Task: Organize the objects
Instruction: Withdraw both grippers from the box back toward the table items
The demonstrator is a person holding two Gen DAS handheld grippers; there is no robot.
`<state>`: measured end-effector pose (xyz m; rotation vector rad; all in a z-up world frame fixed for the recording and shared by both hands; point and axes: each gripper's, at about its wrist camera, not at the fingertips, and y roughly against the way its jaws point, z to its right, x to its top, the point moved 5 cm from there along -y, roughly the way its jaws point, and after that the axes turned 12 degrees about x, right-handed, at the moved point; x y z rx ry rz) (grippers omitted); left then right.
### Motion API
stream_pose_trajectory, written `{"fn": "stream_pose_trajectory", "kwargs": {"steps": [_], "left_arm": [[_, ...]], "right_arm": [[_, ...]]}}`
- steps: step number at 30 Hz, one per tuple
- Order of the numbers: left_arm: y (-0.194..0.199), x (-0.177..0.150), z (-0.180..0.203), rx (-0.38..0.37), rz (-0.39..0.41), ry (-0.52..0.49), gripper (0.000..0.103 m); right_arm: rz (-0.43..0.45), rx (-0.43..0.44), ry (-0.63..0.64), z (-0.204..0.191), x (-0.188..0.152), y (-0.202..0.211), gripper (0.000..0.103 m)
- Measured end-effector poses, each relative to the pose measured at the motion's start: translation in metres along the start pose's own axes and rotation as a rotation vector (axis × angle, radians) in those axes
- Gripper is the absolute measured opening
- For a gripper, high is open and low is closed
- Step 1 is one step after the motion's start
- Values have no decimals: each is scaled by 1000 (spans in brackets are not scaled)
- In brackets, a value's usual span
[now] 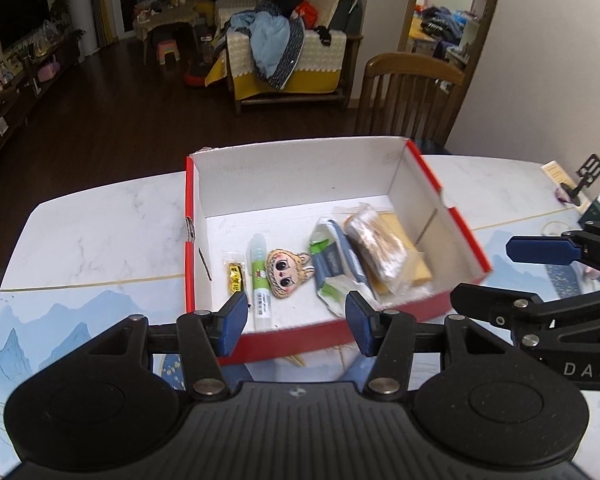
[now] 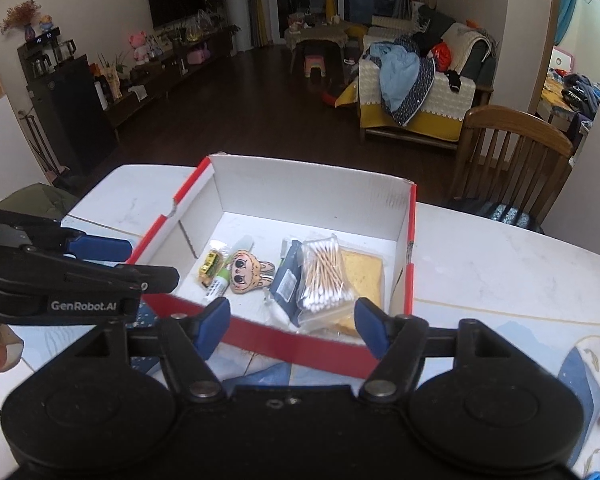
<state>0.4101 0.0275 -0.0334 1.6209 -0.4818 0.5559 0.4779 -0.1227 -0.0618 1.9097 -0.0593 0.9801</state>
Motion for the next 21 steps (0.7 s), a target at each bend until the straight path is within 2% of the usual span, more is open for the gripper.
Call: {"fn": "stream_pose_trajectory", "kwargs": {"steps": [4, 19, 21], "left_arm": [[20, -11, 2, -11, 28, -4, 63], [76, -56, 12, -21, 121, -33, 67], [82, -63, 13, -23, 130, -35, 75]], "right_arm": [[15, 0, 2, -7, -7, 15, 73], [80, 36, 16, -28, -42, 59, 91], [82, 40, 13, -29, -48, 63, 94]]}}
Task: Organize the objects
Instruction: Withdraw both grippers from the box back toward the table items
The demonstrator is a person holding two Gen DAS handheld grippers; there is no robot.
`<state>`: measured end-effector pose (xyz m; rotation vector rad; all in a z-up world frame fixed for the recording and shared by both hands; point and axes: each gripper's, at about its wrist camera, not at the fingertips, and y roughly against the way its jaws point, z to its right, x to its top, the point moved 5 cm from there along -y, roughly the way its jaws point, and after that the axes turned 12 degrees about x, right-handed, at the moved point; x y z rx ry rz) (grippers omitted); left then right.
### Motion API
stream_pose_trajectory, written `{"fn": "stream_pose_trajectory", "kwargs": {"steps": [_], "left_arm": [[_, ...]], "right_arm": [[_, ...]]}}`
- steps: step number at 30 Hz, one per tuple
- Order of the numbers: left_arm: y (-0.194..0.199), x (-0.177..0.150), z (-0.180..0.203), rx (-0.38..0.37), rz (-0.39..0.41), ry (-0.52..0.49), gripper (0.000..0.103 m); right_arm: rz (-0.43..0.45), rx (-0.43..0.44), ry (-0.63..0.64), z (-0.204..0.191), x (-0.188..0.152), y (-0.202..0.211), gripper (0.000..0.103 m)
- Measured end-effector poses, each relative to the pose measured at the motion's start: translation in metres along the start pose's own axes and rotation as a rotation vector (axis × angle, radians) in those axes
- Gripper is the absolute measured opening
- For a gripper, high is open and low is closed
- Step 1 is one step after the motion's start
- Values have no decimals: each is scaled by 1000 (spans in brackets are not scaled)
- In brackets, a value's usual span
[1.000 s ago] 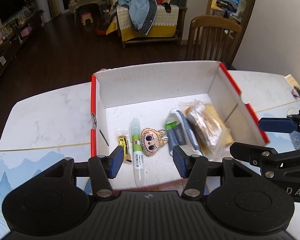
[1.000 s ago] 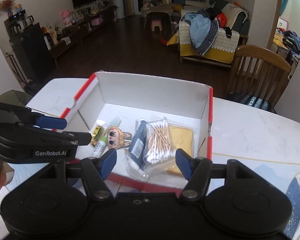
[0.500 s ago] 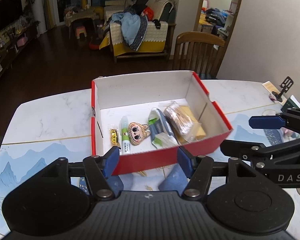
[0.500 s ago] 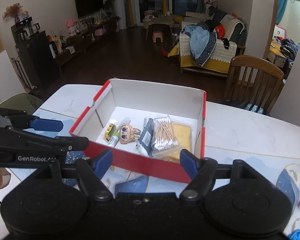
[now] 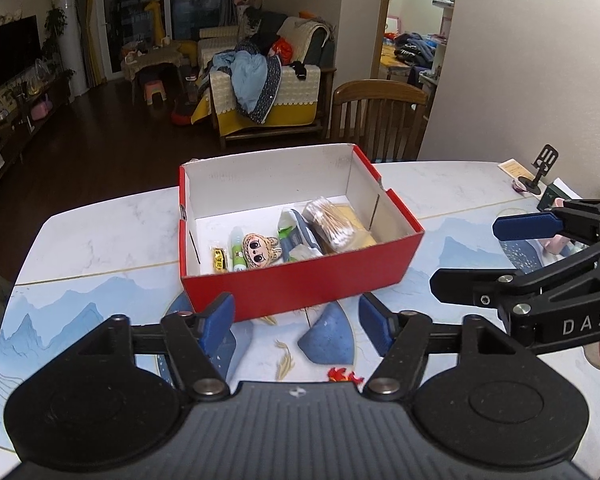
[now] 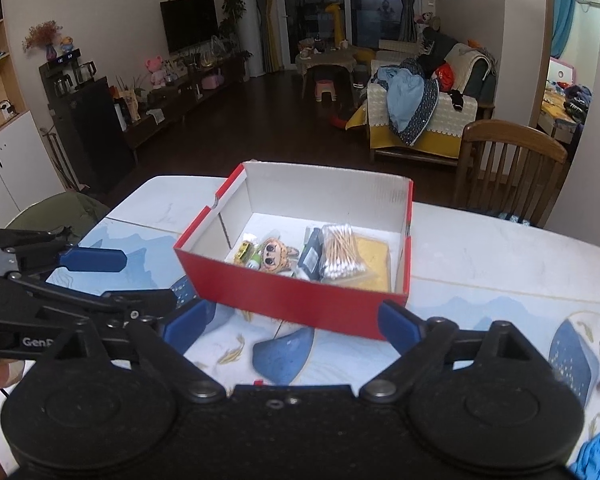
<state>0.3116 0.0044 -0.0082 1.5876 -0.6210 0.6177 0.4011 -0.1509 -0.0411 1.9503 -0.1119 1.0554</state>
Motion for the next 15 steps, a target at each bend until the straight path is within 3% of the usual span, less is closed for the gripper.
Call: {"fn": "stream_pose_trajectory", "kwargs": {"steps": [4, 15], "left_arm": [[11, -14, 0, 8, 20, 1, 79], [19, -61, -12, -3, -7, 72, 86]], "right_arm": [[10, 4, 9, -3, -14, 8, 102], [4, 0, 63, -19, -62, 13, 103]]}}
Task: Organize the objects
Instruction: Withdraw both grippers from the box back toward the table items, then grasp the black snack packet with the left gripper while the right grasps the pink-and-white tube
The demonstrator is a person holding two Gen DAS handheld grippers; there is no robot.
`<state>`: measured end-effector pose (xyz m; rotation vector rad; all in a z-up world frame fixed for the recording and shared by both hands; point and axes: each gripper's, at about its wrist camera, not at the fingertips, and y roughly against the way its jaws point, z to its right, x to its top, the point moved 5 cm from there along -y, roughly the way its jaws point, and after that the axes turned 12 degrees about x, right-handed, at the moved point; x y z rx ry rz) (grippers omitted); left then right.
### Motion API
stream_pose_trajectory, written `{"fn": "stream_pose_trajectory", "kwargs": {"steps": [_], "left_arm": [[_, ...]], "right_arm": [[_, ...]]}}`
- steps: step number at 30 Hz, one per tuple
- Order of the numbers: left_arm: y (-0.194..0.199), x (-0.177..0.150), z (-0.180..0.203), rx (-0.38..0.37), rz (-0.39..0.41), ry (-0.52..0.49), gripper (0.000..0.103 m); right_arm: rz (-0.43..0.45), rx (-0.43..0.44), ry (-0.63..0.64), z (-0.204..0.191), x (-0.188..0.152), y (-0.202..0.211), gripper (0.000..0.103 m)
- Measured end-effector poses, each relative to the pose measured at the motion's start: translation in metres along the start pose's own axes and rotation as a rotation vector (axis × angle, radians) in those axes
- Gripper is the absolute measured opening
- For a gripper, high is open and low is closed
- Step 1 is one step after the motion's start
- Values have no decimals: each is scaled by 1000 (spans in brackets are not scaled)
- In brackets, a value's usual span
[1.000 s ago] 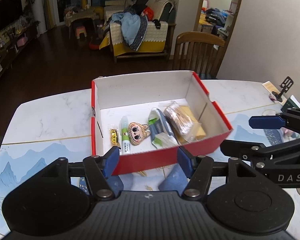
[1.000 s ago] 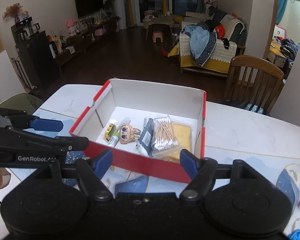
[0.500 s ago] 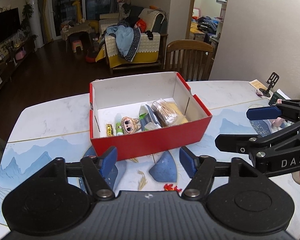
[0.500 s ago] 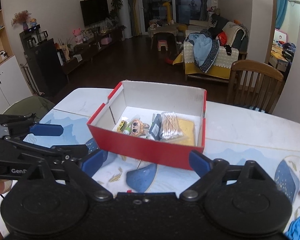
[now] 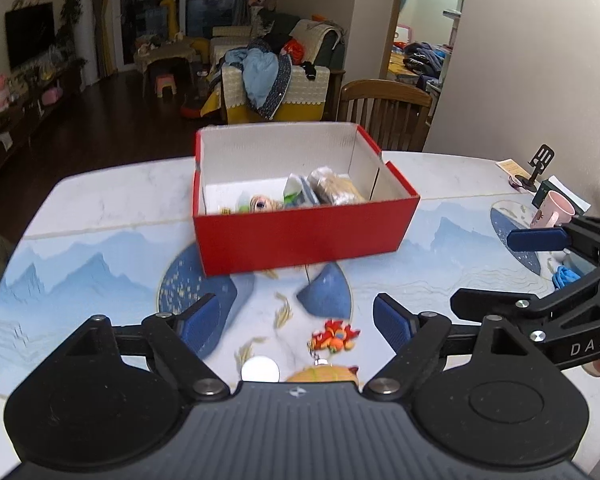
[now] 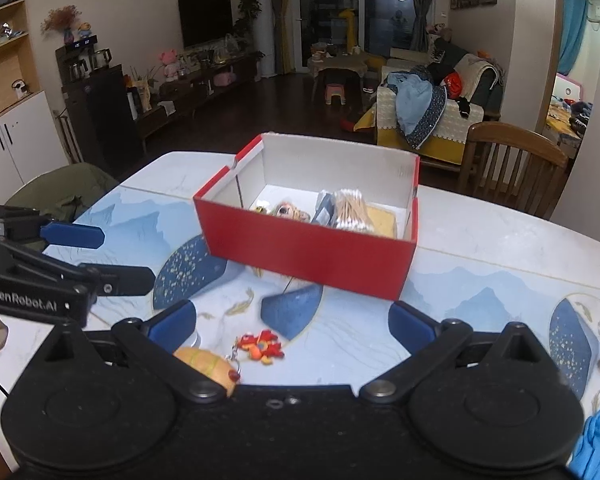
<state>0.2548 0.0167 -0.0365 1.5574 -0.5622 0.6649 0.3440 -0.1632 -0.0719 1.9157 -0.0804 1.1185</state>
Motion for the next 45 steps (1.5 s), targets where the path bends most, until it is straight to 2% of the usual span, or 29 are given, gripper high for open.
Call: {"fn": "stream_pose_trajectory", "kwargs": {"steps": [1, 3, 4, 17, 27, 37, 39, 42, 45], "left_arm": [[-1, -4, -2, -2, -10, 5, 89], [-2, -14, -4, -5, -18, 14, 101], [-3, -19, -5, -5, -21, 16, 102], [-35, -81, -18, 15, -134, 35, 102], [-71, -120, -18, 73, -197, -59, 102], [-92, -135, -23, 92, -267, -46, 102], [-94, -136, -22, 108, -257, -59, 102], [-95, -135, -23, 116, -248, -61, 102], [-96, -133, -25, 119, -243, -52, 102]], "right_arm": [[-3, 0, -3, 0, -4, -1, 103], [-13, 4, -13, 0, -12, -3, 103], [-19, 3, -20, 1, -16, -5, 103], [-121, -12, -68, 16, -72, -37, 102], [-217, 8, -81, 20, -102, -65, 101], [-281, -3, -77, 26, -118, -83, 95], [-285, -12, -76, 27, -120, -86, 94], [-299, -25, -71, 27, -122, -92, 86], [-300, -35, -66, 27, -123, -96, 84]]}}
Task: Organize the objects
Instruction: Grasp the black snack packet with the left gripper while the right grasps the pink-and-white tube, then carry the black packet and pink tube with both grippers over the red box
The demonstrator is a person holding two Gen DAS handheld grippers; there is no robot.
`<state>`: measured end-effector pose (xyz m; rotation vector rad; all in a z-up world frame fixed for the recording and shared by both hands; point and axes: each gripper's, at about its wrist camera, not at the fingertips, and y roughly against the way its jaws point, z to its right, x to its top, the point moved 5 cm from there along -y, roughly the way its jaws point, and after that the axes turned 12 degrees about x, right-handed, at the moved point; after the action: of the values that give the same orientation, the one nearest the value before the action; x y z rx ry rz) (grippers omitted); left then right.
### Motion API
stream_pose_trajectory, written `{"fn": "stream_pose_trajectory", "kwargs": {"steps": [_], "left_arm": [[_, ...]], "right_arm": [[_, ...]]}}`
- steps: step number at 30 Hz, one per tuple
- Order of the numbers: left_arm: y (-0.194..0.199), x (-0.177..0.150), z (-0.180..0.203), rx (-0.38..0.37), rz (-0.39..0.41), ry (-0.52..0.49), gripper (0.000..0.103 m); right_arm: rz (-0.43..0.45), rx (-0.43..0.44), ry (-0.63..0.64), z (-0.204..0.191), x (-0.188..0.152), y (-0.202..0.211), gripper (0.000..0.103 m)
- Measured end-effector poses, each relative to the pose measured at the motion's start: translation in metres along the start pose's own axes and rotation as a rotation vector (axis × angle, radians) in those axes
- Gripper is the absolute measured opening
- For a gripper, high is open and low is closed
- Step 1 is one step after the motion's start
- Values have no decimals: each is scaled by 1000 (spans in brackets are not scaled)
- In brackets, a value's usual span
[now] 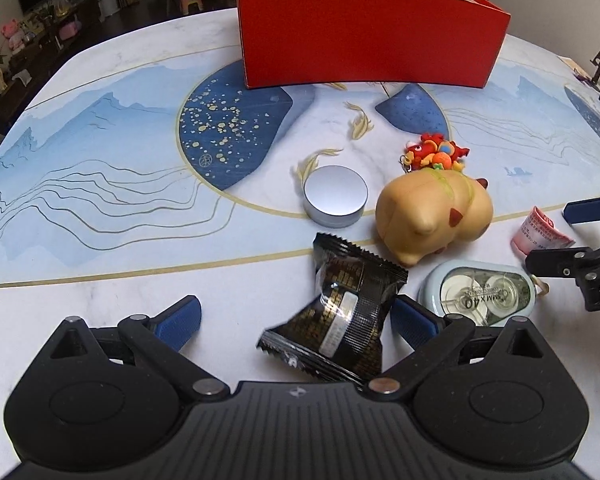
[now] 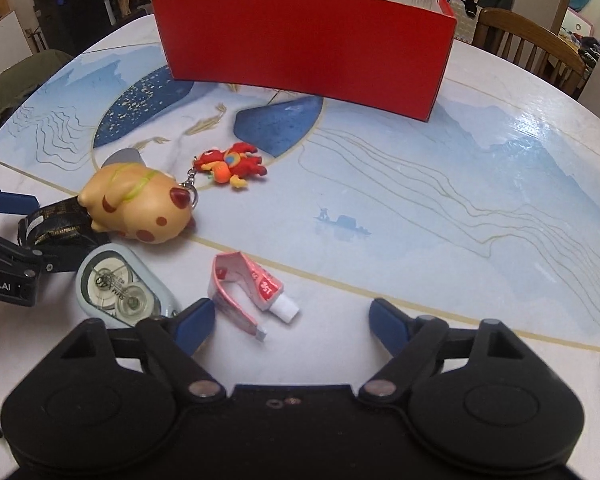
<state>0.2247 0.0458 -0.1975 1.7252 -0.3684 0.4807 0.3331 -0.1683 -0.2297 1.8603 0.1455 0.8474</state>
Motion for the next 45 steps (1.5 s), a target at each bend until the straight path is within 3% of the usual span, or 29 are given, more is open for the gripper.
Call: {"fn": "stream_pose_trajectory", "kwargs": {"steps": [4, 6, 12, 17, 30, 45], "left_arm": [[2, 1, 0, 3, 20, -1, 100], [4, 0, 1, -5, 30, -13, 89], [12, -1, 4, -18, 67, -22, 57], [14, -1, 3, -19, 67, -11, 43], [19, 5, -5, -22, 12, 58, 38], [62, 46, 3, -91, 63, 61, 38]], "right_arm": [[9, -2, 48, -7, 2, -1, 70], [12, 4, 58, -9, 4, 0, 61], [22, 0, 55, -10, 5, 2, 44], [22, -13, 39, -8, 5, 4, 37], [7, -30, -12, -11, 8, 16, 34], [71, 17, -21, -22, 47, 58, 34]]}}
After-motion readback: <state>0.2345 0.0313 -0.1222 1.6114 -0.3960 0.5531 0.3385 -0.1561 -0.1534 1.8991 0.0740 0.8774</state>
